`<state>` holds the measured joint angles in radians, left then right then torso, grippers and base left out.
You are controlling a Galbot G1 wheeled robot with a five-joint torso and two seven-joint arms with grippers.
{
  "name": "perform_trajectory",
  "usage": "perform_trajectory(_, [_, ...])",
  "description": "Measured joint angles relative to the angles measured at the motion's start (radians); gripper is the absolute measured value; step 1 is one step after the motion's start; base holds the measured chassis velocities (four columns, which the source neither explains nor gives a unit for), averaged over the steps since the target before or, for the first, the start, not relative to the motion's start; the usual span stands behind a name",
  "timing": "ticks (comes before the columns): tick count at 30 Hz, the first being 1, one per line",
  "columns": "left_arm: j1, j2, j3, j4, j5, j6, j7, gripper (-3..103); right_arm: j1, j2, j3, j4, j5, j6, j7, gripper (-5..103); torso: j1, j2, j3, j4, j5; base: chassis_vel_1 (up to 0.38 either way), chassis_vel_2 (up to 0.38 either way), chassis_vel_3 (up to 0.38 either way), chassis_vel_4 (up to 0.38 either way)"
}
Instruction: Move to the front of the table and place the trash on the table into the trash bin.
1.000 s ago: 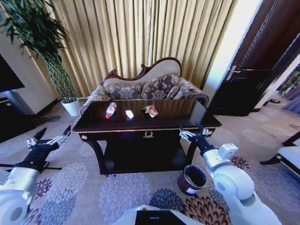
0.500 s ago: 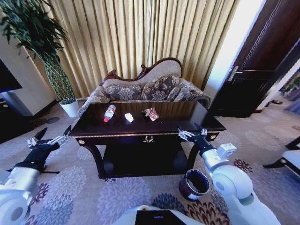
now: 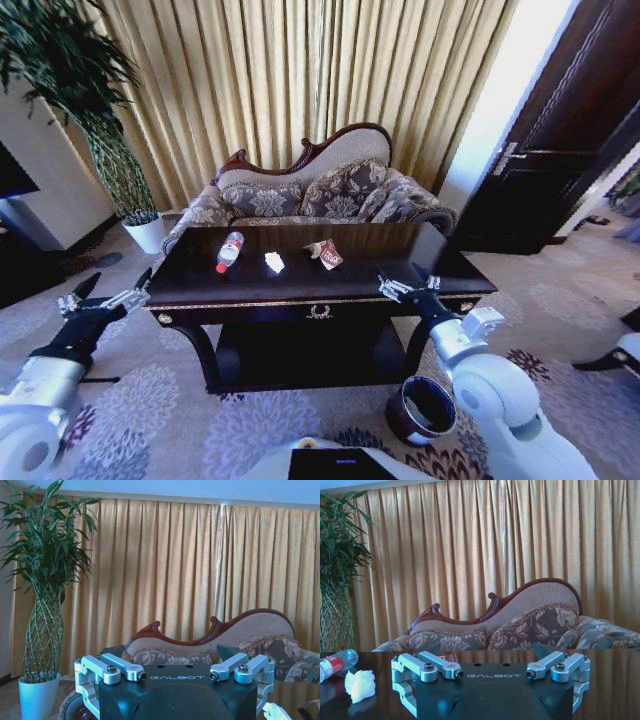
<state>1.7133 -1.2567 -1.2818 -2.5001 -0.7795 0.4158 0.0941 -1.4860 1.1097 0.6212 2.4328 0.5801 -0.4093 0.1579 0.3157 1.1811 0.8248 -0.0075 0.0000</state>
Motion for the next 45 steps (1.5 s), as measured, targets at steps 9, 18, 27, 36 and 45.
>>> perform_trajectory(9, [0.001,-0.002,-0.002,0.000,0.000,-0.001,0.001,100,0.001,-0.002,-0.013,0.009,0.004,-0.020,0.000,100,0.000,0.000,0.000,0.0000,0.0001,-0.098,0.096,0.106,-0.102])
perform_trajectory(18, [0.005,0.002,-0.007,0.000,0.000,-0.005,0.003,100,0.050,-0.061,-0.069,-0.013,0.110,-0.038,-0.025,100,0.000,0.000,0.000,-0.0001,0.0000,-0.026,0.030,0.027,-0.033])
perform_trajectory(27, [0.018,-0.001,-0.009,0.000,0.002,-0.039,0.011,100,0.229,-0.172,-0.197,-0.180,0.278,-0.050,-0.055,100,0.000,0.000,0.000,0.0000,0.0001,0.000,0.000,0.000,0.000])
perform_trajectory(36, [0.029,-0.006,-0.021,0.000,0.007,-0.044,0.011,100,0.501,-0.180,-0.362,-0.404,0.335,-0.053,-0.090,100,0.000,0.000,0.000,0.0003,0.0001,0.000,0.000,0.000,0.000])
perform_trajectory(45, [0.044,-0.031,-0.018,0.000,0.034,-0.048,0.013,100,0.670,-0.159,-0.502,-0.571,0.335,-0.080,-0.109,100,0.000,0.000,0.000,0.0002,0.0000,0.000,0.000,0.000,0.000])
